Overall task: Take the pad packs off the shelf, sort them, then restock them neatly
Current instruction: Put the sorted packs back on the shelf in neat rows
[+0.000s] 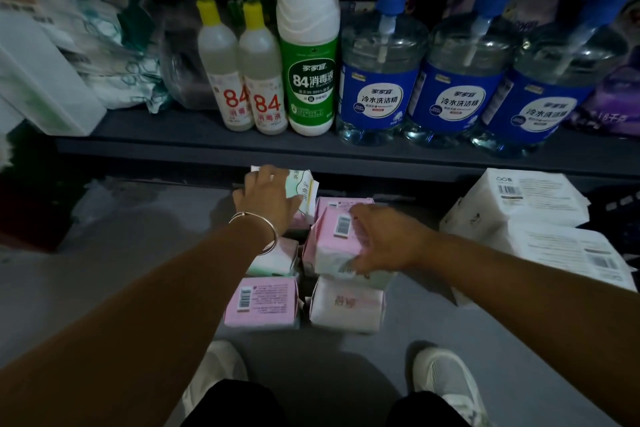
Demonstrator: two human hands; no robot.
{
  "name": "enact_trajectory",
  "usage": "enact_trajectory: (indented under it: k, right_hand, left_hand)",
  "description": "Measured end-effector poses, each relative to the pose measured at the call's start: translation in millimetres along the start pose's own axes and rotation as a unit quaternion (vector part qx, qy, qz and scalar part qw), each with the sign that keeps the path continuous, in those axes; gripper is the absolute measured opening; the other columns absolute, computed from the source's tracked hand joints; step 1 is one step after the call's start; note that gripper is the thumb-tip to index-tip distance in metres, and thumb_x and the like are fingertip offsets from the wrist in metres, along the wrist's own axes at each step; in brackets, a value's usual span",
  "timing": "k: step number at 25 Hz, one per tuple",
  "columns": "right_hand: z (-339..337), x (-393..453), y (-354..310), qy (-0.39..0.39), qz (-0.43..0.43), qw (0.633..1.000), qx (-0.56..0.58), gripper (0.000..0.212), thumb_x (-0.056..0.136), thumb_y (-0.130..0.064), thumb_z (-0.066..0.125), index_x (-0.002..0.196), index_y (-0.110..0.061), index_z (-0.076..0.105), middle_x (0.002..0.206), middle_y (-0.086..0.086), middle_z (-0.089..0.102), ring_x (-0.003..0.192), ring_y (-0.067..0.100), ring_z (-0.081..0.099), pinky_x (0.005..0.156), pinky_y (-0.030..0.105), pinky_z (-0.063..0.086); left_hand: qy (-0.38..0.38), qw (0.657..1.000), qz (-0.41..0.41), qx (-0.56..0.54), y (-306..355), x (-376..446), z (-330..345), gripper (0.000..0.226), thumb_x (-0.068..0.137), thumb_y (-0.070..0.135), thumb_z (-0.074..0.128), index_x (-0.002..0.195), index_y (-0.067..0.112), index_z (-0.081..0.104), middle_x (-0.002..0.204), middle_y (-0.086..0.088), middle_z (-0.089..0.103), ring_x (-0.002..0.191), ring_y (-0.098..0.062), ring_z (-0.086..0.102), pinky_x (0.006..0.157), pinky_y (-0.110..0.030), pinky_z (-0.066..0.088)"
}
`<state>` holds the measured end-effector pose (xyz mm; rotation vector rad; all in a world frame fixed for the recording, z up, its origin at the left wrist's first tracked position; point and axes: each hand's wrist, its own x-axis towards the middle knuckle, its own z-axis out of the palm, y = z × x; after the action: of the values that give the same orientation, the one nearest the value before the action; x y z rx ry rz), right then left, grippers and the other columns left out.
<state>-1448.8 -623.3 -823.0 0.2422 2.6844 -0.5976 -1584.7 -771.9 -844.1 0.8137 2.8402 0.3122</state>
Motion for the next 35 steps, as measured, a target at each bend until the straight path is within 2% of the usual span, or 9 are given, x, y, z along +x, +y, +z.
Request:
enact_trajectory:
  k: [4,7,9,12,16,19,23,28,35]
  right_hand:
    - [-17,21,15,0.03,0.035,0.999,-0.025,0.069,0.067,-0.036,0.078,0.121,-0.015,0.042,0.113,0.005,0.052,0.102,0.022,0.051,0.085,0.035,0.049]
    - [-26,35,19,0.033,0.057,0.998,0.01,0.07,0.068,-0.032,0.079,0.123,-0.014,0.041,0.116,0.005,0.052,0.104,0.02,0.052,0.087,0.036,0.049]
    - [-30,44,23,0.024,0.063,0.998,0.021,0.068,0.07,-0.029,0.079,0.124,-0.013,0.04,0.117,0.005,0.051,0.104,0.019,0.052,0.085,0.033,0.049]
    - [-30,55,28,0.009,0.056,0.998,0.014,0.07,0.071,-0.029,0.078,0.127,-0.014,0.039,0.119,0.005,0.05,0.109,0.021,0.05,0.089,0.035,0.048]
    - [-19,63,35,-0.007,0.046,0.999,-0.026,0.084,0.071,-0.035,0.076,0.139,-0.019,0.03,0.128,0.006,0.045,0.12,0.024,0.04,0.1,0.038,0.041]
    - [-14,64,37,-0.009,0.052,0.998,-0.027,0.092,0.069,-0.035,0.077,0.143,-0.02,0.024,0.131,0.004,0.042,0.122,0.024,0.035,0.103,0.037,0.038]
    - [-13,61,39,-0.01,0.059,0.997,-0.043,0.09,0.069,-0.032,0.079,0.14,-0.017,0.027,0.129,0.004,0.042,0.121,0.022,0.036,0.101,0.034,0.038]
    - [-29,49,33,0.008,0.042,0.998,-0.035,0.072,0.07,-0.031,0.078,0.129,-0.012,0.041,0.123,0.007,0.05,0.113,0.021,0.046,0.096,0.033,0.045]
    - [-106,-6,1,0.029,0.035,0.993,0.111,0.071,0.073,-0.028,0.079,0.132,-0.011,0.042,0.123,0.004,0.052,0.108,0.017,0.051,0.091,0.027,0.046]
  left_hand:
    - [-0.006,0.997,-0.074,-0.029,-4,16,4,0.055,0.094,0.032,0.05,0.143,0.018,0.028,0.15,-0.007,0.021,0.133,-0.033,0.025,0.106,-0.049,0.031]
    - [-0.026,0.994,-0.111,0.001,-7,27,2,0.077,0.086,0.038,0.062,0.145,0.013,0.02,0.147,-0.015,0.024,0.131,-0.037,0.029,0.106,-0.048,0.033]
    - [-0.091,0.987,-0.135,-0.002,-13,34,-2,0.096,0.077,0.045,0.07,0.147,0.013,0.013,0.146,-0.019,0.024,0.133,-0.037,0.028,0.108,-0.046,0.031]
    - [-0.181,0.97,-0.159,-0.035,-22,42,-4,0.102,0.066,0.047,0.079,0.144,0.014,0.022,0.143,-0.018,0.026,0.132,-0.037,0.033,0.108,-0.047,0.035]
    - [-0.217,0.971,-0.097,0.003,-21,45,-2,0.112,0.059,0.038,0.086,0.144,0.01,0.018,0.146,-0.014,0.025,0.134,-0.035,0.032,0.107,-0.047,0.037]
    - [-0.25,0.966,-0.05,0.039,-19,48,-4,0.113,0.057,0.036,0.087,0.146,0.022,0.02,0.146,-0.011,0.025,0.132,-0.038,0.034,0.104,-0.05,0.04]
    - [-0.255,0.955,0.004,0.15,-13,44,-7,0.101,0.059,0.042,0.084,0.14,0.018,0.029,0.139,-0.008,0.035,0.13,-0.032,0.029,0.106,-0.046,0.037]
    - [-0.245,0.962,0.029,0.118,-7,35,-16,0.097,0.06,0.036,0.085,0.137,0.015,0.03,0.13,-0.004,0.042,0.124,-0.026,0.033,0.101,-0.038,0.039]
    - [-0.222,0.974,0.025,0.045,6,16,-101,0.094,0.055,0.032,0.088,0.132,0.017,0.035,0.126,-0.002,0.052,0.112,-0.022,0.053,0.086,-0.031,0.047]
